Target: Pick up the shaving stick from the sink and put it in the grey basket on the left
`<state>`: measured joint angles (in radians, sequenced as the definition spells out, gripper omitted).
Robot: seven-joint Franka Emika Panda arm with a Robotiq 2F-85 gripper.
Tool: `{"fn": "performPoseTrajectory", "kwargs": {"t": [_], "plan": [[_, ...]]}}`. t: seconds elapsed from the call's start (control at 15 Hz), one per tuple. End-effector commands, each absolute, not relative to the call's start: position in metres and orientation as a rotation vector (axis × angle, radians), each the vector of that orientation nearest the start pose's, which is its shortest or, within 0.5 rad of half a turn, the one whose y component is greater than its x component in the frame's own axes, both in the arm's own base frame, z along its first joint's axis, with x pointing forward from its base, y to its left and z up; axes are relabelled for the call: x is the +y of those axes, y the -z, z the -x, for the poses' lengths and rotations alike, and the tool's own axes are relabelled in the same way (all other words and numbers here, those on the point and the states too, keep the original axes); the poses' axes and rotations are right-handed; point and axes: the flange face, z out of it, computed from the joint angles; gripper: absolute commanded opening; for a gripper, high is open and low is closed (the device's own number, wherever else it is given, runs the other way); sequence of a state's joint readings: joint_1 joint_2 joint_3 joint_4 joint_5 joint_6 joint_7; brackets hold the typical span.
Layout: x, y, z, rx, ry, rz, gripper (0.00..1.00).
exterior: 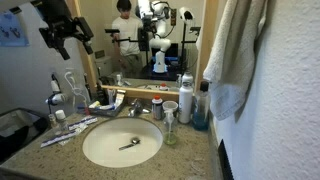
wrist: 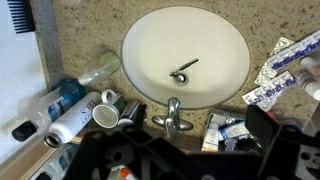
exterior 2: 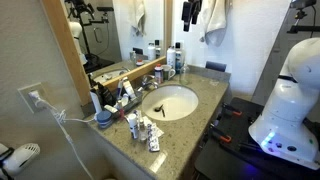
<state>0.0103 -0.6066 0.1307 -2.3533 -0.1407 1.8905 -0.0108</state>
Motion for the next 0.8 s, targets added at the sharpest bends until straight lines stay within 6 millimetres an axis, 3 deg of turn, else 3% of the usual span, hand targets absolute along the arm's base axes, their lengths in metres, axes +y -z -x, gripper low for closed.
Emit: {"fn": "performPoseTrajectory", "kwargs": {"t": [0.0, 0.33, 0.73], "plan": [[0.052, -0.560, -0.380, -0.281, 0.249, 3.323, 1.00], [0.052, -0.560, -0.380, -0.281, 0.249, 3.323, 1.00], [0.003, -0.483, -0.424, -0.069, 0.084, 3.284, 1.00]]}}
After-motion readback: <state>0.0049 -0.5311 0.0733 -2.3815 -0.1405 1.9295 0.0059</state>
